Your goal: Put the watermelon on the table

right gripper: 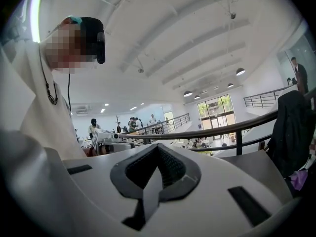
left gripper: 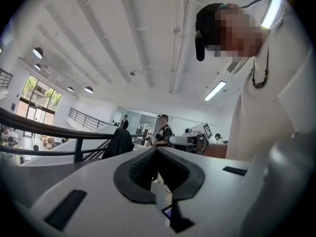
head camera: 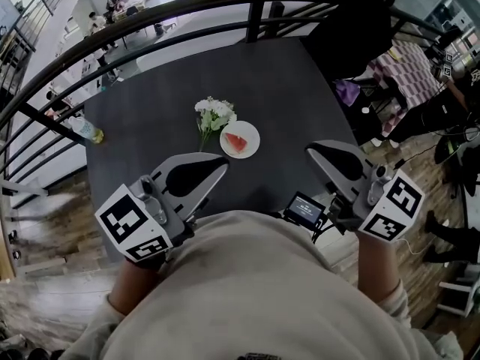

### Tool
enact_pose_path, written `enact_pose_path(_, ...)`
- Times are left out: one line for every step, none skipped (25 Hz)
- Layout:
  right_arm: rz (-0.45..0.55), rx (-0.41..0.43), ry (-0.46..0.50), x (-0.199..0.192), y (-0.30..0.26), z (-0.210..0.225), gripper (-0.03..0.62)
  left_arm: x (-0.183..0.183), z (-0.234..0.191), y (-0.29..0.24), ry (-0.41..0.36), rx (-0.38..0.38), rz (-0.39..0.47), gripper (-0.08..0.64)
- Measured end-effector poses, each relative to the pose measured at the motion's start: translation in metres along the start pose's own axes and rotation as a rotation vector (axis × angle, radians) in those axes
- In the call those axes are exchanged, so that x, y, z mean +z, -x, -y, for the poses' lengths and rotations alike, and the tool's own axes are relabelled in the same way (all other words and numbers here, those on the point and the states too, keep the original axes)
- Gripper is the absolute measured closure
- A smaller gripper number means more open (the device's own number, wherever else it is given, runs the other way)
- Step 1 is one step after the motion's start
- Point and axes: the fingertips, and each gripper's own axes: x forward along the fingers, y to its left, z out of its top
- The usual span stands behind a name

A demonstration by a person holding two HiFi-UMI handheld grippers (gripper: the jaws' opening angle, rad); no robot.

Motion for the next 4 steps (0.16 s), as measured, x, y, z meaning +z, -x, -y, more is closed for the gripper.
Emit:
enact_pose_path(0.004,-0.001,0.006,0.0006,-0.0009,-0.0029,0.578,-0.0008,0.001,0.002,0.005,0.001,0.002,0.552)
enact_pose_path(0.008,-0.002,0.011,0.0011,-0.0014,-0.006,0.578,-0.0017,0.0026,0.004,0.011,0.001,0.004,0.552)
enact_pose_path(0.011,-0.002,0.016,0.0016,-0.0016,-0.0094,0.578,-0.0024,0.0046,0.0058,0.017,0.001,0.007,0.552)
enact_pose_path(0.014,-0.002,0.021,0.002,-0.0015,-0.0127,0.578,-0.0031,0.0068,0.0076,0.022,-0.001,0.009,0.552)
